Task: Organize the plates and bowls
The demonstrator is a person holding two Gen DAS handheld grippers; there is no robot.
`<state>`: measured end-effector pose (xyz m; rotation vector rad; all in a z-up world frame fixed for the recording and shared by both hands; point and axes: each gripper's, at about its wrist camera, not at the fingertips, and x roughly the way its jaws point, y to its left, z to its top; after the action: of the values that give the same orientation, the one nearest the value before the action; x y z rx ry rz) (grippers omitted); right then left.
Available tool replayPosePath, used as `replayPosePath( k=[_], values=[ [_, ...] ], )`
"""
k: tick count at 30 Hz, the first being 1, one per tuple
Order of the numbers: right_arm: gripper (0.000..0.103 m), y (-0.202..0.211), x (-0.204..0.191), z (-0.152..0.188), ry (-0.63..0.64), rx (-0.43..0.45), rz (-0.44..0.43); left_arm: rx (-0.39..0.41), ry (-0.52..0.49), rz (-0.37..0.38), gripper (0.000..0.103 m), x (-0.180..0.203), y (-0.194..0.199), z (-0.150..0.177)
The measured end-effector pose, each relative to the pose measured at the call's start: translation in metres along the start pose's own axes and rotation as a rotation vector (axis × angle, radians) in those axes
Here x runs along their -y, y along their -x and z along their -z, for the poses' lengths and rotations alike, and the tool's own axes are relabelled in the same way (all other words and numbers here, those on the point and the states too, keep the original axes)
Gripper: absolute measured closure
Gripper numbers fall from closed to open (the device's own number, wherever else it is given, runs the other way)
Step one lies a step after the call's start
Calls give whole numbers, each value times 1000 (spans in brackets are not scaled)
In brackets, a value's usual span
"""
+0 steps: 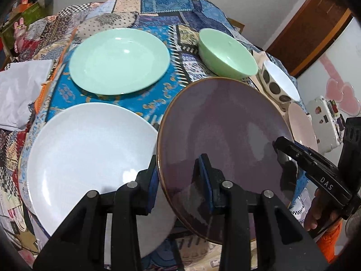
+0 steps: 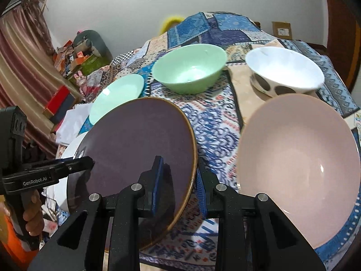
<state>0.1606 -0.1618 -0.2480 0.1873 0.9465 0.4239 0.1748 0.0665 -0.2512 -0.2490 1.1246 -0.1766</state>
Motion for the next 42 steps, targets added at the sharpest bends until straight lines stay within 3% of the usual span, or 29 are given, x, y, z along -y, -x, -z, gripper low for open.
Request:
replayPosePath(
  k=[16,42],
  values=[
    [81,2,11,3,0,12,19,-46,31,10,67,6,-23,-4],
    [82,-8,29,-2,-31,2,78,-80,-11,1,66,21,-50,-14]
  ],
)
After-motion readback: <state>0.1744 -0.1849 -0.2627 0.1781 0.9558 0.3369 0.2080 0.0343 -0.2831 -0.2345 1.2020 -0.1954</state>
